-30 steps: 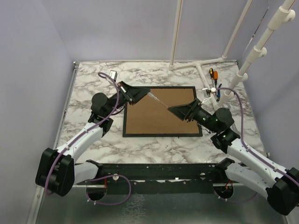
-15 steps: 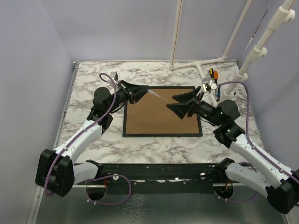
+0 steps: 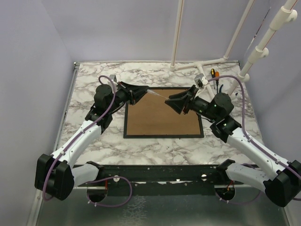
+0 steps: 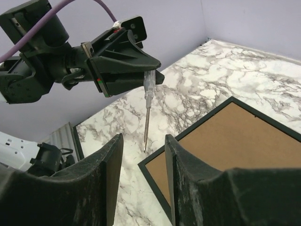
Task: Take the photo out of the frame
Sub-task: Adjust the screwdriver.
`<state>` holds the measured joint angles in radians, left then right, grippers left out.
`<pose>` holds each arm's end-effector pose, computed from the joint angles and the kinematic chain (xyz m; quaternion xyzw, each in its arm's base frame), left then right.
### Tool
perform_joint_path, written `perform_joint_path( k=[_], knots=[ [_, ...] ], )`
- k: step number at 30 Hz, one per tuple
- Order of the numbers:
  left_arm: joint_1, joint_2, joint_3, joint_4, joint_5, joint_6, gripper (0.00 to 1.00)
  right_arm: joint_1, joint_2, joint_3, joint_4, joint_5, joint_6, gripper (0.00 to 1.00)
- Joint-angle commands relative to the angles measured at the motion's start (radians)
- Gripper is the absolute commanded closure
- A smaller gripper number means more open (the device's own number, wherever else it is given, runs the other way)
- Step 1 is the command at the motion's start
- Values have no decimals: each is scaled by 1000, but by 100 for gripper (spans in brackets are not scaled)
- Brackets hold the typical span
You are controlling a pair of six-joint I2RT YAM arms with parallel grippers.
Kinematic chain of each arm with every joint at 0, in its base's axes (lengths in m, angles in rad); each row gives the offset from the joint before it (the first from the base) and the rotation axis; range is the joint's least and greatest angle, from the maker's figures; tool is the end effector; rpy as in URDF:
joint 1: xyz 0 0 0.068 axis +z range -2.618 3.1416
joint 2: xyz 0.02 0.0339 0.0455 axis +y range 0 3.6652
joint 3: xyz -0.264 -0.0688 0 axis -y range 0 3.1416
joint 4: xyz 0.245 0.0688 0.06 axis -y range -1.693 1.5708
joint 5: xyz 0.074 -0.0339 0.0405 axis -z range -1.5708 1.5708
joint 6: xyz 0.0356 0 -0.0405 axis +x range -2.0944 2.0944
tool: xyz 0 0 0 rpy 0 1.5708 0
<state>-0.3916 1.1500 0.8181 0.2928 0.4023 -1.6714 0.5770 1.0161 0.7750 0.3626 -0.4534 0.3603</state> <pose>0.2443 -0.1159 0.3272 -0.3106 0.6492 -0.6567 0.2252 0.1913 0.1431 0.3505 -0.2371 0.6239 0.4625 0.5836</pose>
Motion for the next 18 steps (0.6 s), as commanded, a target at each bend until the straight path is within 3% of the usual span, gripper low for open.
perform_joint_path(
  k=[1, 11, 18],
  knots=[
    [7, -14, 20, -41, -8, -2, 100, 3, 24, 41, -9, -23, 4, 59],
    [7, -7, 27, -39, 7, 2, 100, 3, 72, 64, -3, -42, 26, 71],
    [7, -7, 24, -38, 11, -1, 100, 3, 83, 66, 1, -45, 40, 96]
  ],
)
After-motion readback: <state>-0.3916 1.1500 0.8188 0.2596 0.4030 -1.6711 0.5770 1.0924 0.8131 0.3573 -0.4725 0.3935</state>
